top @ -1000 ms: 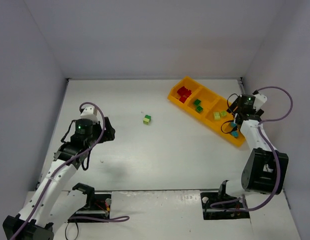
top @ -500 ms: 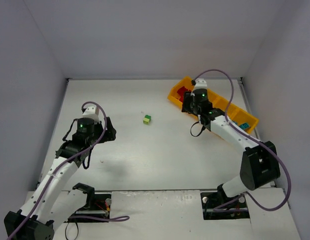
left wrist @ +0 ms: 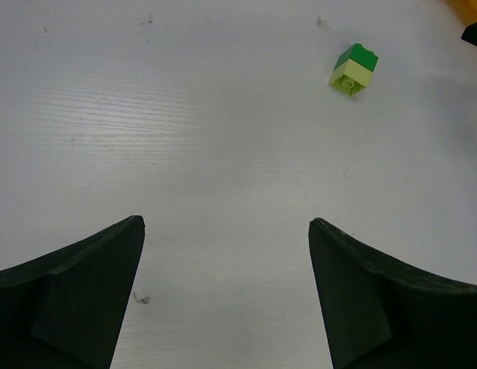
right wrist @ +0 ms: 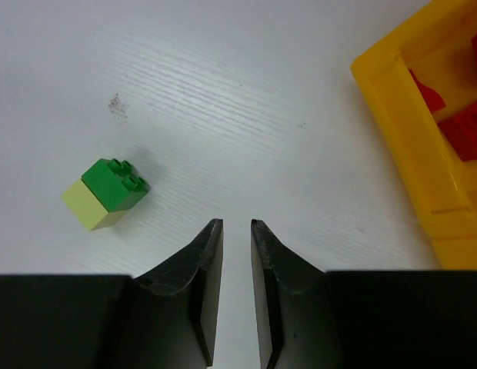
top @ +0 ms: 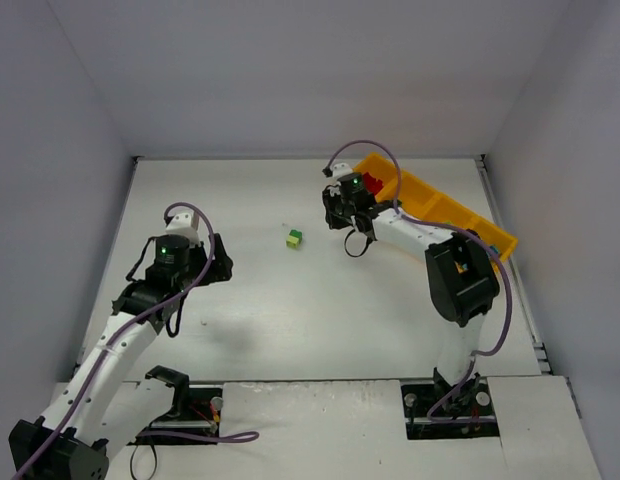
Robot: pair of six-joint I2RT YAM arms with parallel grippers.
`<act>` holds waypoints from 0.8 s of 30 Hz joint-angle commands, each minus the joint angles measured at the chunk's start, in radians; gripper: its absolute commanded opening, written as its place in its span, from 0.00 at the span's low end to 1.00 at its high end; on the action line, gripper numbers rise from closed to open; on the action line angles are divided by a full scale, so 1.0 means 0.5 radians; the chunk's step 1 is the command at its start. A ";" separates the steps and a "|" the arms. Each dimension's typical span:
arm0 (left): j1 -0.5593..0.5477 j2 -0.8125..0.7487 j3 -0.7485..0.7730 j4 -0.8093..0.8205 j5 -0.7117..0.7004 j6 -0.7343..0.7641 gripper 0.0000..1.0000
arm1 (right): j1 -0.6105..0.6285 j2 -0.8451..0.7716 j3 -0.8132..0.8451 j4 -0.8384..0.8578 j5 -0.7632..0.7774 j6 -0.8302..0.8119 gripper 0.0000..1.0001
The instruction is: Sort the legos into containers by color
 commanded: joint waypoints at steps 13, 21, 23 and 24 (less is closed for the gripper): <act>-0.004 0.044 0.069 0.097 0.000 0.026 0.81 | 0.121 0.361 0.441 0.081 -0.227 -0.170 0.18; -0.004 0.032 0.063 0.085 0.000 0.023 0.81 | 0.353 0.254 0.419 0.085 0.362 0.001 0.37; -0.004 0.032 0.069 0.091 0.000 0.023 0.81 | 0.384 0.235 0.425 0.057 0.515 0.115 0.42; -0.004 0.032 0.069 0.094 0.000 0.026 0.81 | 0.406 0.229 0.431 0.060 0.534 0.124 0.42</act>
